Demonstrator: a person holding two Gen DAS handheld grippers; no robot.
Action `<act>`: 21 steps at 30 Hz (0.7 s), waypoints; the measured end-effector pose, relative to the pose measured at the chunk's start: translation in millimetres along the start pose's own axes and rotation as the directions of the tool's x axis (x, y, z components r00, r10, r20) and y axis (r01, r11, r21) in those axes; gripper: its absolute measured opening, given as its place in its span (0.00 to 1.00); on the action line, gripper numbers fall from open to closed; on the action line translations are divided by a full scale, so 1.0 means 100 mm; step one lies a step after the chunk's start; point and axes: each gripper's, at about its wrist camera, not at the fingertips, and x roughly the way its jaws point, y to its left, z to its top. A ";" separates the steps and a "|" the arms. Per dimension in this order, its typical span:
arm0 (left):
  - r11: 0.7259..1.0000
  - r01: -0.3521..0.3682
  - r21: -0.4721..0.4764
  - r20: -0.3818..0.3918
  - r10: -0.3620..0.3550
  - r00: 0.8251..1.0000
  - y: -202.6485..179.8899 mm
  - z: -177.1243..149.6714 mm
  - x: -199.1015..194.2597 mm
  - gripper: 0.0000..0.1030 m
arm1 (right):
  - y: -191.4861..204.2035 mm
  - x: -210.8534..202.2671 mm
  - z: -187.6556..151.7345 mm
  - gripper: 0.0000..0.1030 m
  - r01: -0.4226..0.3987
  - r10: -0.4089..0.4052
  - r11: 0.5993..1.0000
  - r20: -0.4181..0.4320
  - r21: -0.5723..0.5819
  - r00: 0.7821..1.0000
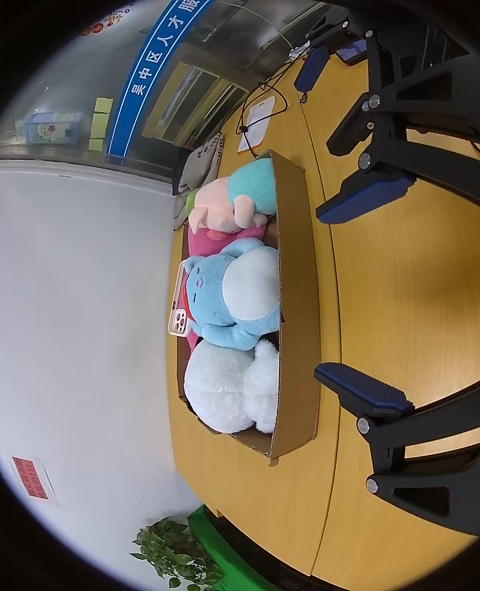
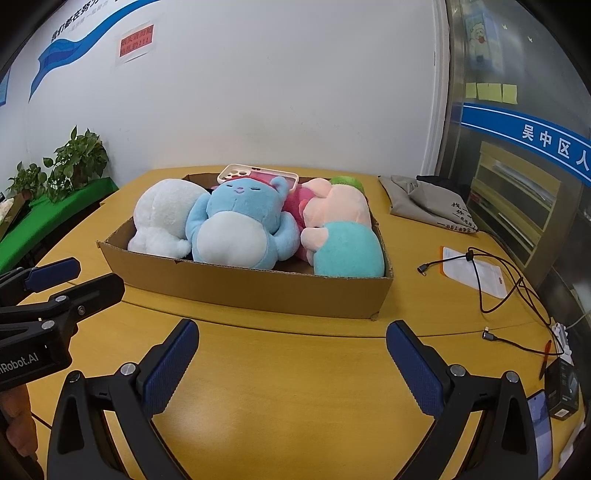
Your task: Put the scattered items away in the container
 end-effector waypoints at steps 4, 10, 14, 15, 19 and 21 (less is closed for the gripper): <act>1.000 0.001 -0.006 0.001 -0.001 1.000 0.02 0.00 0.00 0.75 | 0.03 0.00 -0.02 1.00 0.003 -0.003 1.000 -0.001 -0.008 1.000; 1.000 -0.009 -0.006 -0.003 0.009 1.000 0.04 -0.03 0.01 0.75 | 0.03 -0.01 -0.02 1.00 0.008 -0.008 1.000 -0.001 -0.007 1.000; 1.000 -0.018 -0.005 -0.006 0.018 1.000 0.05 -0.04 0.02 0.75 | 0.05 -0.02 -0.03 1.00 0.005 -0.005 1.000 0.003 -0.004 1.000; 1.000 -0.021 -0.004 -0.006 0.021 1.000 0.05 -0.05 0.02 0.75 | 0.06 -0.02 -0.03 1.00 0.005 -0.005 1.000 0.003 -0.006 1.000; 1.000 -0.030 -0.005 -0.012 0.030 0.999 0.03 -0.06 0.03 0.75 | 0.06 -0.02 -0.04 1.00 0.009 -0.009 1.000 -0.001 -0.007 1.000; 1.000 -0.023 -0.008 -0.021 0.023 1.000 0.03 -0.06 0.05 0.75 | 0.06 -0.01 -0.06 1.00 0.011 -0.011 1.000 -0.005 -0.003 1.000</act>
